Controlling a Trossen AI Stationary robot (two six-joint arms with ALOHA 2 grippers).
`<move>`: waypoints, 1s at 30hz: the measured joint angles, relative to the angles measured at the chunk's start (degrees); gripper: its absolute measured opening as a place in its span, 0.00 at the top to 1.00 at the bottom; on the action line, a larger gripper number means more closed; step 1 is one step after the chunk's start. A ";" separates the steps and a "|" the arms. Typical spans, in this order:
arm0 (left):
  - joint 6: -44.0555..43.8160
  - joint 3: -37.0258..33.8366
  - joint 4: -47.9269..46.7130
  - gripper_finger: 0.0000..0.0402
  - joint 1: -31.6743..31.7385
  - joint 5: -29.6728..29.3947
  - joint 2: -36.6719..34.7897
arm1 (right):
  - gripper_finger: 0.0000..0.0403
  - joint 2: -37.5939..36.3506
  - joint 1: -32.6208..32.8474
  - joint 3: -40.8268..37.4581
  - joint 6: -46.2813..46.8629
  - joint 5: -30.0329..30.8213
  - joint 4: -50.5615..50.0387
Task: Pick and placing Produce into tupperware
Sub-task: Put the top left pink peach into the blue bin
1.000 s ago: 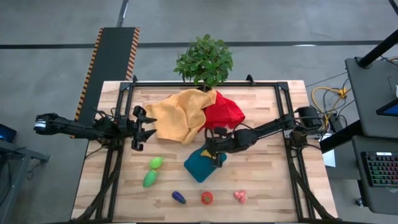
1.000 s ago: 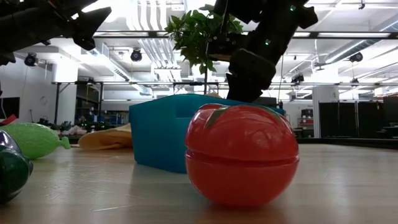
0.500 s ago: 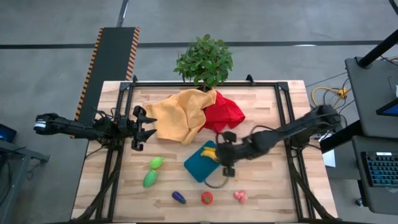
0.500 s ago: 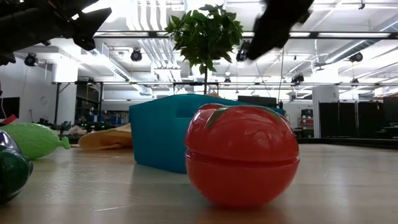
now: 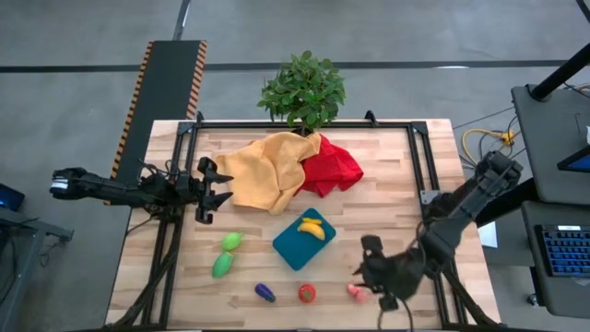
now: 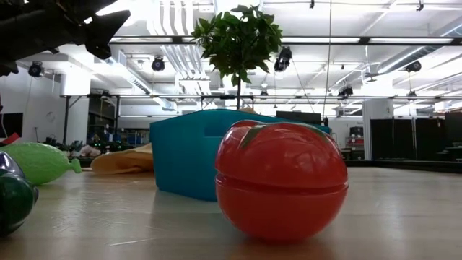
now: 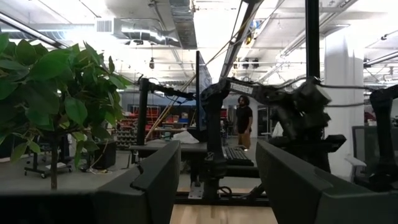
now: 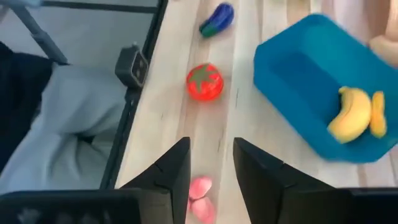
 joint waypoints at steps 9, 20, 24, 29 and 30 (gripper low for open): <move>0.02 0.00 0.02 0.51 -0.01 -0.02 0.24 | 0.50 8.61 1.51 -0.12 9.21 -2.47 -0.63; -0.07 0.00 0.02 0.51 -0.01 0.00 0.24 | 0.35 15.32 -1.54 0.25 19.50 -3.02 -6.02; -2.81 0.00 0.01 0.51 0.00 0.00 0.24 | 0.38 15.99 -1.35 0.26 21.58 -4.76 -5.19; -3.08 0.00 0.00 0.51 0.00 0.00 0.31 | 0.39 17.71 -1.29 0.29 22.06 -6.90 -1.40; -3.08 0.00 0.00 0.51 0.00 0.00 0.48 | 0.39 18.24 -1.25 0.32 21.67 -7.67 -0.93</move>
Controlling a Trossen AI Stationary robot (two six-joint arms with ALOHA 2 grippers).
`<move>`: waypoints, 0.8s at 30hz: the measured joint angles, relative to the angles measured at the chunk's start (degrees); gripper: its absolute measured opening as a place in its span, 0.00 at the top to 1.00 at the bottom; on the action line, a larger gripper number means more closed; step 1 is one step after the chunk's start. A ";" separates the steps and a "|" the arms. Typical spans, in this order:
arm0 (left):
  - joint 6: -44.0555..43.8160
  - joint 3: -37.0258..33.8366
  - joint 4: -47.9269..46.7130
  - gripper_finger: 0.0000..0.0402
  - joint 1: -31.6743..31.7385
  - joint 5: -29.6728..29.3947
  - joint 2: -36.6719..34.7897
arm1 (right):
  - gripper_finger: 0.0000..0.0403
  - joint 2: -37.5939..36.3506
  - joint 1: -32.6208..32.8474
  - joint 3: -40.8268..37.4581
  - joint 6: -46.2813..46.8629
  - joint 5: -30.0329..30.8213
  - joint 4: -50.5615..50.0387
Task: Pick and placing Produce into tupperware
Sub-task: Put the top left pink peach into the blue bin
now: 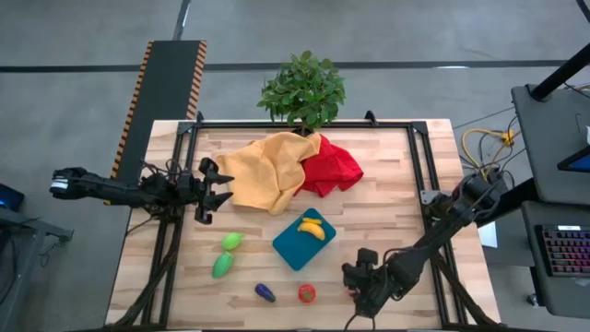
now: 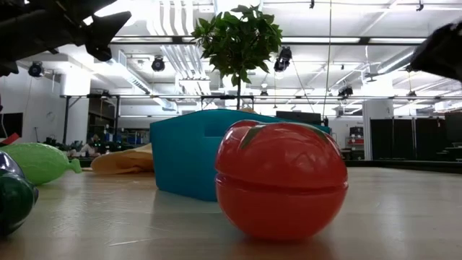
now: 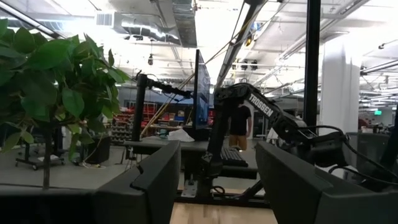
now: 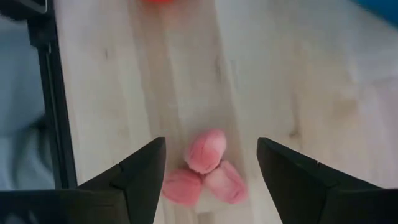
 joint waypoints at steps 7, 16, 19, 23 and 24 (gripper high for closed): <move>0.04 0.00 0.02 0.51 -0.02 0.00 1.35 | 0.39 2.28 0.01 -0.01 -0.11 -2.82 0.30; 0.09 0.00 0.11 0.51 0.00 -0.02 1.58 | 0.40 4.90 0.01 -0.04 -1.56 -2.83 0.94; 0.10 0.00 0.15 0.51 0.00 -0.03 1.66 | 0.40 5.49 -0.11 0.00 -1.59 -2.83 1.09; 0.09 0.00 0.13 0.51 -0.01 -0.03 1.63 | 0.40 5.77 -0.16 0.00 -1.76 -2.79 1.57; 0.10 0.00 0.12 0.51 0.00 -0.04 1.58 | 0.40 5.91 -0.16 0.00 -2.05 -2.79 1.99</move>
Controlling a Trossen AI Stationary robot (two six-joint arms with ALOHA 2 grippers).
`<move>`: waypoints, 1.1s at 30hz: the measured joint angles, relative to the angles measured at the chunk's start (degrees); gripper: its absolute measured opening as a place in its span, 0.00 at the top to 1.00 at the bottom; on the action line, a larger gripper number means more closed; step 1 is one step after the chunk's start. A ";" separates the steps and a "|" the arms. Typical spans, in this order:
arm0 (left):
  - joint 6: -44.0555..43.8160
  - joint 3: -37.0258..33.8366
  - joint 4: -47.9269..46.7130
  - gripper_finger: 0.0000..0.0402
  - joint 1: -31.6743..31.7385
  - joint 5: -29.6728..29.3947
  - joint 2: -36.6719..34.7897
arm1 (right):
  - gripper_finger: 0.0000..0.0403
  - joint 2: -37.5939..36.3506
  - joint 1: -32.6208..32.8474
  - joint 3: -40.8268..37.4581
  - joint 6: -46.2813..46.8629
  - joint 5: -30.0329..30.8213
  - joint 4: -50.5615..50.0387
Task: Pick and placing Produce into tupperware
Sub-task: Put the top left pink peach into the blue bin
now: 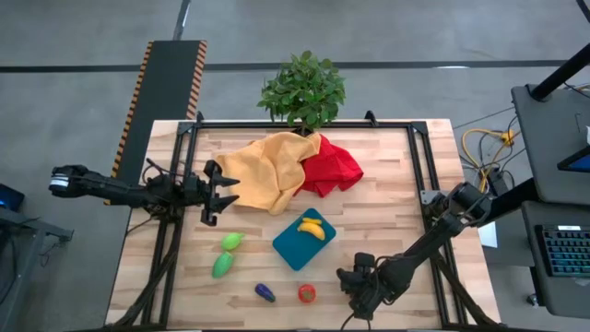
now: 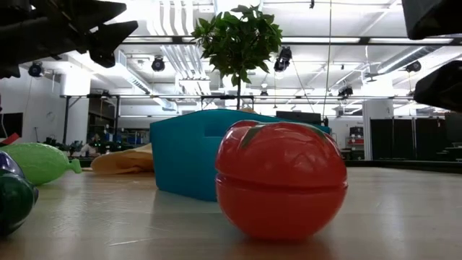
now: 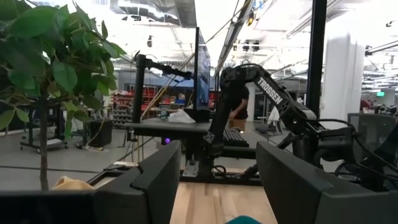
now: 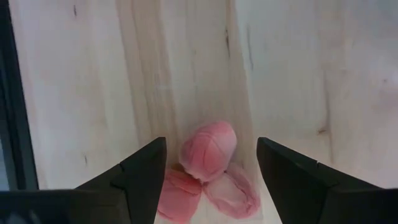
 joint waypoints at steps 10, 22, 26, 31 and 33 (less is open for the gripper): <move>0.01 0.00 0.02 0.51 0.00 0.00 0.05 | 0.42 1.93 0.02 0.00 -2.07 0.04 1.28; 0.01 0.00 0.03 0.51 0.00 -0.01 0.07 | 0.54 1.60 -0.02 -0.02 -2.74 -0.02 1.74; 0.01 0.00 0.02 0.51 0.00 0.00 0.07 | 0.61 1.53 -0.08 -0.02 -3.12 -0.02 1.70; 0.01 0.00 0.04 0.51 0.00 0.00 0.07 | 0.69 1.34 -0.11 -0.02 -3.60 -0.04 1.63; 0.01 0.00 0.04 0.51 -0.01 0.00 0.07 | 0.72 1.27 -0.11 -0.02 -3.77 -0.02 1.63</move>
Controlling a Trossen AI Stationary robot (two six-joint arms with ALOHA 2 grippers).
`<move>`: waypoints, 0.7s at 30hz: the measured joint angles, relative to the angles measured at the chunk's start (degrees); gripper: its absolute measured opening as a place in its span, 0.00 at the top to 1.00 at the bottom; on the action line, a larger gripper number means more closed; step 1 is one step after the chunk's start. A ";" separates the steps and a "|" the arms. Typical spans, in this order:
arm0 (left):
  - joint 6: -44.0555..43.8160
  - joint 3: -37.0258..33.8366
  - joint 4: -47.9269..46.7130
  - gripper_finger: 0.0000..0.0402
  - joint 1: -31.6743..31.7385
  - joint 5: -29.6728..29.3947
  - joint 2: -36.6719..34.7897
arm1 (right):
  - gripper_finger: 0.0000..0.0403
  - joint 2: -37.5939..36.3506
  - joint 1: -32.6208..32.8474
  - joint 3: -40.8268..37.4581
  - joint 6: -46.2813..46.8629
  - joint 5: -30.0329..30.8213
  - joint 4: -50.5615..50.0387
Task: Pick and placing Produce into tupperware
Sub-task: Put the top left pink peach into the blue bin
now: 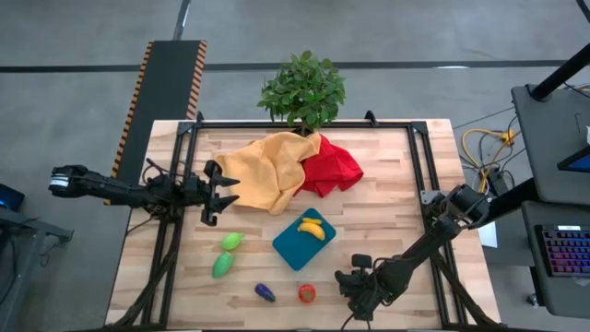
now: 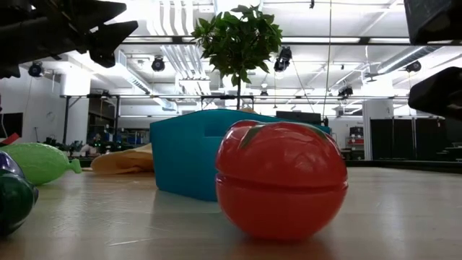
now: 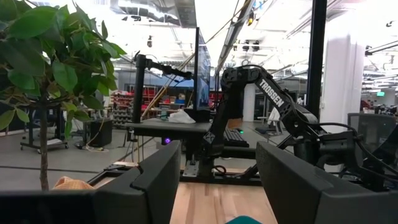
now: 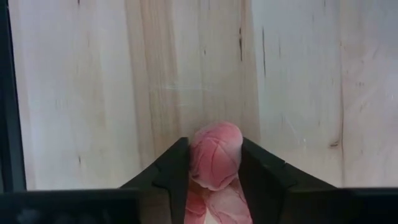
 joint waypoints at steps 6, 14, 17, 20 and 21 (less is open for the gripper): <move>0.02 0.00 0.02 0.51 0.01 0.00 0.00 | 0.75 -0.13 -0.74 0.09 -0.62 0.03 -0.15; 0.00 0.00 0.02 0.51 -0.01 0.00 0.00 | 0.75 -0.15 -3.87 4.31 -8.21 1.44 -0.35; 0.01 0.00 0.01 0.51 0.01 0.00 0.00 | 0.75 -0.15 -5.30 6.96 -12.63 1.53 -1.24; 0.02 0.00 0.02 0.51 0.01 -0.02 0.00 | 0.75 -0.15 -6.81 10.74 -15.86 1.87 -4.97; 0.00 0.00 0.00 0.51 0.00 0.00 0.00 | 0.75 -0.17 -7.21 12.11 -17.16 3.02 -6.61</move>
